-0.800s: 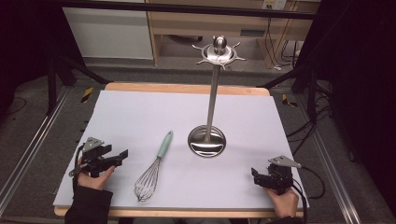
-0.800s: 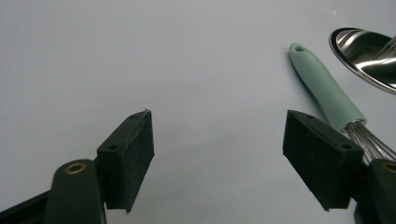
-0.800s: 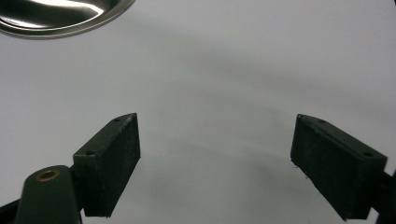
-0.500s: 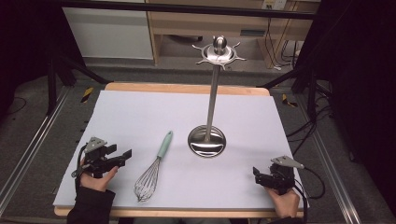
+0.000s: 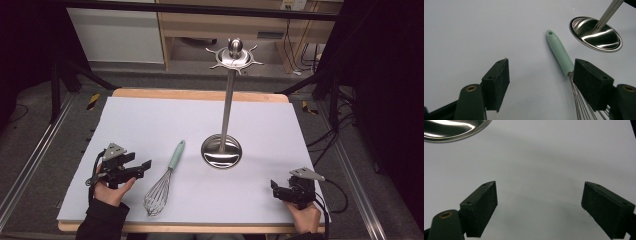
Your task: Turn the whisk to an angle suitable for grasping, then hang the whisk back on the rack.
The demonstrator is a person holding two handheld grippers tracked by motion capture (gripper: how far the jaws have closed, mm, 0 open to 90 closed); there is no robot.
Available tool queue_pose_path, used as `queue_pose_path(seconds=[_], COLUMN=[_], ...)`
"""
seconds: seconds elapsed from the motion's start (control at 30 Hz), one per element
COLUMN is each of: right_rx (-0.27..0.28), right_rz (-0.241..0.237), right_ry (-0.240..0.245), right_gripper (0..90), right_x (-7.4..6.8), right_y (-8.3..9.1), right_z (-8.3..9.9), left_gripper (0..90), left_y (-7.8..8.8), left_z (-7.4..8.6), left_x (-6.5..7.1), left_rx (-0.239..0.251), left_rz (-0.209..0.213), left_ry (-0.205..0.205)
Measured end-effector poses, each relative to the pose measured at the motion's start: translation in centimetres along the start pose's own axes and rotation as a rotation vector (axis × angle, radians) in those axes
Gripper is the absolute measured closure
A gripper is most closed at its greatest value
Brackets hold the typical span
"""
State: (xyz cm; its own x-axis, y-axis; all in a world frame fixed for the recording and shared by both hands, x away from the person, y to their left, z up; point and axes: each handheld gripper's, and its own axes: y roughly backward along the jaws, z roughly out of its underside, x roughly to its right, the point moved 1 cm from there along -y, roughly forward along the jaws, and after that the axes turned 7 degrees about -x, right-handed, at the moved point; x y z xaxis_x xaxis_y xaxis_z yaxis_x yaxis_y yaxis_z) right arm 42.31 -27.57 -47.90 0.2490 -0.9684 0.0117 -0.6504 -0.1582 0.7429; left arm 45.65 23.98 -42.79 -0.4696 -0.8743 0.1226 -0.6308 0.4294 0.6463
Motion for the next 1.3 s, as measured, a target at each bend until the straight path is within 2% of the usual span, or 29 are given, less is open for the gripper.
queue_pose_path(seconds=[0.57,0.93,1.13,1.3], right_rx=[-0.030,-0.028,-0.029,-0.027], right_rz=[0.009,0.008,0.006,0.003], right_ry=[0.011,0.010,0.012,0.015], right_gripper=[13.4,13.4,13.4,13.4], right_x=[0.0,0.0,0.0,-0.1], right_y=[-0.3,-0.2,-0.2,-0.1], right_z=[0.0,0.1,0.0,0.1], left_gripper=[29.8,29.3,29.1,28.8], left_y=[-0.6,-0.9,-1.1,-1.8], left_z=[-3.8,-5.4,-6.1,-6.8], left_x=[2.1,3.3,3.6,4.2], left_rx=[-0.026,-0.031,-0.047,-0.081], left_rz=[0.006,0.011,0.008,0.008], left_ry=[-0.066,-0.089,-0.101,-0.118])
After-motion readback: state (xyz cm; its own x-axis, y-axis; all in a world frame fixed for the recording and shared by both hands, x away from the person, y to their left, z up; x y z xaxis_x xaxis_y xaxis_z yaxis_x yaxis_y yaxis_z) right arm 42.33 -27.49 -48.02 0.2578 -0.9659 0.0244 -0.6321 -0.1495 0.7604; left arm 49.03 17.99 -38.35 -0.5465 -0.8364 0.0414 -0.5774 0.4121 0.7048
